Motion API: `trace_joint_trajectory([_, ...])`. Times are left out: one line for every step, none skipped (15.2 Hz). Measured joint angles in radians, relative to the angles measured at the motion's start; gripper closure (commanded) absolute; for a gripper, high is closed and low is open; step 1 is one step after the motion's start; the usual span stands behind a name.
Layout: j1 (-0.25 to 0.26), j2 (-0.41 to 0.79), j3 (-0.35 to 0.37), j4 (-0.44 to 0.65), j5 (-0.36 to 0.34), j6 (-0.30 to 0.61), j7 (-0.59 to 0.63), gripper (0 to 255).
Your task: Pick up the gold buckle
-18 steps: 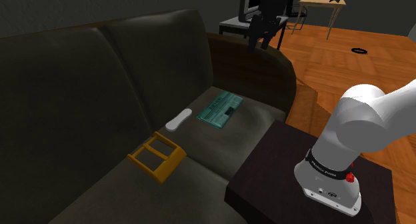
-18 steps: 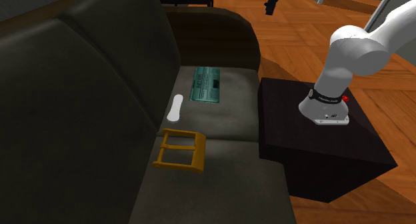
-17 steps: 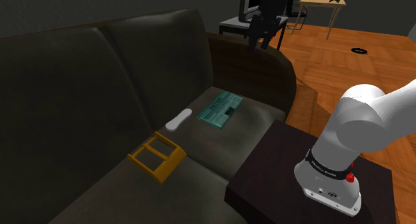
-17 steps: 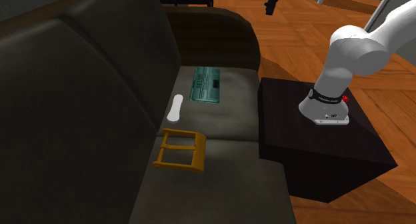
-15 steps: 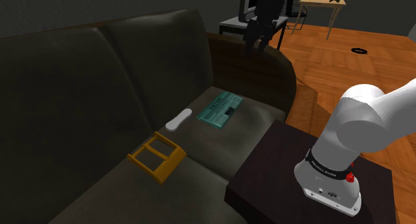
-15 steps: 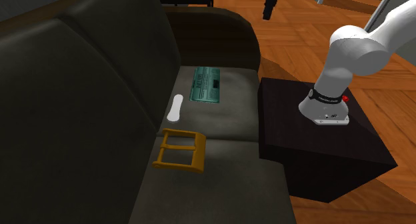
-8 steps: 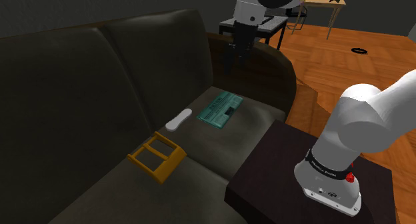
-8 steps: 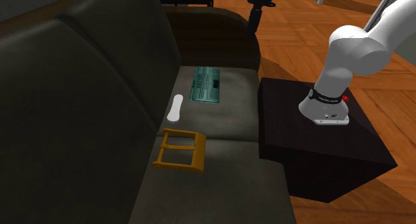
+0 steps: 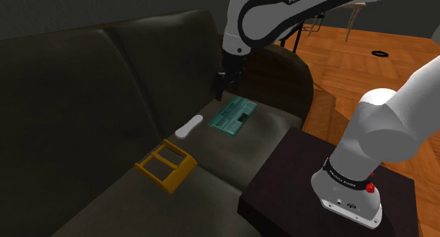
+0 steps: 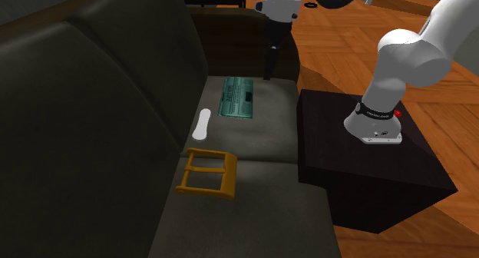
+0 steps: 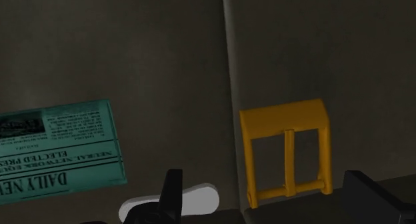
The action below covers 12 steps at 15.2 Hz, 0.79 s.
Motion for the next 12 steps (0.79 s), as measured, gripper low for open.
trace_joint_trajectory([0.004, 0.039, 0.009, 0.008, -0.001, 0.033, 0.006, 0])
trace_joint_trajectory([0.007, 0.079, 0.018, 0.012, -0.002, 0.069, 0.01, 0])
trace_joint_trajectory([0.011, 0.106, 0.027, 0.015, -0.003, 0.095, 0.017, 0])
trace_joint_trajectory([0.015, 0.145, 0.037, 0.023, -0.006, 0.128, 0.025, 0])
trace_joint_trajectory([0.019, 0.183, 0.046, 0.034, -0.01, 0.156, 0.035, 0])
trace_joint_trajectory([0.023, 0.222, 0.056, 0.049, -0.017, 0.181, 0.046, 0])
trace_joint_trajectory([0.023, 0.26, 0.06, 0.063, -0.024, 0.206, 0.05, 0])
trace_joint_trajectory([0.026, 0.296, 0.066, 0.073, -0.032, 0.232, 0.056, 0])
trace_joint_trajectory([0.029, 0.337, 0.073, 0.093, -0.042, 0.254, 0.069, 0])
trace_joint_trajectory([0.034, 0.378, 0.08, 0.115, -0.055, 0.274, 0.084, 0])
trace_joint_trajectory([0.041, 0.419, 0.087, 0.138, -0.07, 0.293, 0.103, 0])
trace_joint_trajectory([0.046, 0.465, 0.091, 0.155, -0.085, 0.322, 0.117, 0])
